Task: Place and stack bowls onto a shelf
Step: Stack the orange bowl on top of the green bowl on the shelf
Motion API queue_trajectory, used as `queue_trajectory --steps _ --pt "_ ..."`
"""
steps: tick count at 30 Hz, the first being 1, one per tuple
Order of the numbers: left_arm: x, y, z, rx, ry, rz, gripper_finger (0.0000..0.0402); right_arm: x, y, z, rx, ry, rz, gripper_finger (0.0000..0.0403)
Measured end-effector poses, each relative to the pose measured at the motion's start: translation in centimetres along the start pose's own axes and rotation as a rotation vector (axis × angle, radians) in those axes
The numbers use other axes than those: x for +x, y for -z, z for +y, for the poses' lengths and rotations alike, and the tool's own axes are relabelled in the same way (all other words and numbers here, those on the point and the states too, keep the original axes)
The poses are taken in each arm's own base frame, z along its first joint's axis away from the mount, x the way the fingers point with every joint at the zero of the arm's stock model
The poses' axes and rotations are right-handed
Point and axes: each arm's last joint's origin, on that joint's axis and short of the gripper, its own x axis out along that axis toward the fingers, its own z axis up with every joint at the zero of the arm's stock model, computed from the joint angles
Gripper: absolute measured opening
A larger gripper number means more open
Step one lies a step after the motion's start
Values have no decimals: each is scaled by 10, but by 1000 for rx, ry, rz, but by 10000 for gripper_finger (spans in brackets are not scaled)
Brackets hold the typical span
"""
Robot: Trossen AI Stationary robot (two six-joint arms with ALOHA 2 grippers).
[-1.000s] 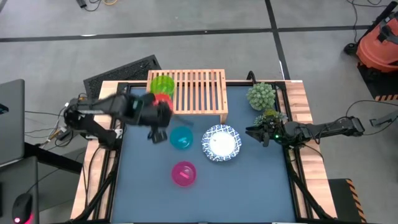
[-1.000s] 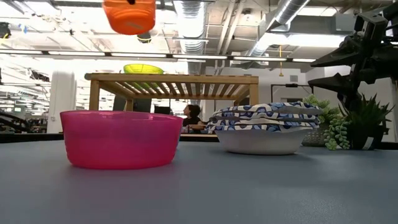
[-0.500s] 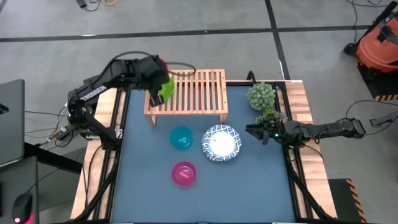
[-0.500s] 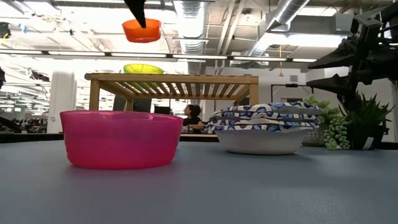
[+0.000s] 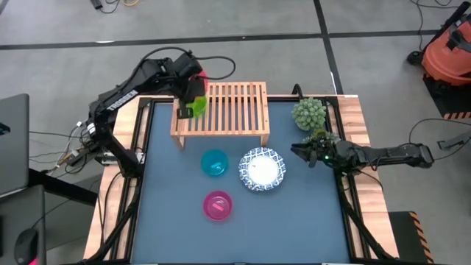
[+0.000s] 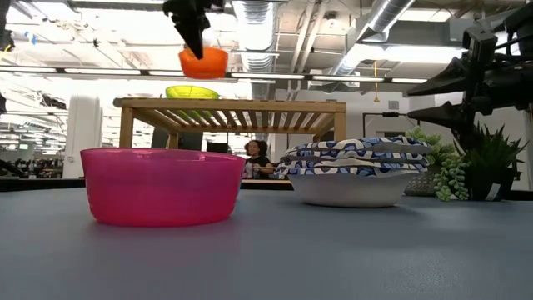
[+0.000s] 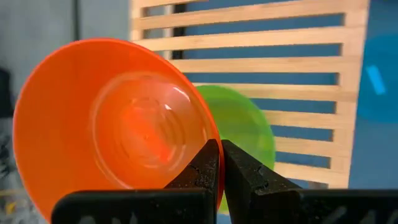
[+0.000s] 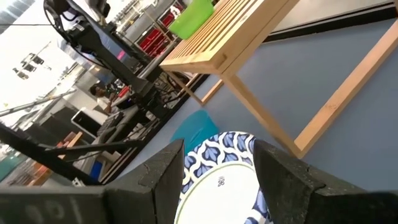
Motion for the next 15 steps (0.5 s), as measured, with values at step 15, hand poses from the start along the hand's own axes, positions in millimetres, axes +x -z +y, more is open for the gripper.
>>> queue_trajectory --steps 15 --pt "-8 11 1 29 49 -20 0 0 -1 -1 2 6 -6 218"
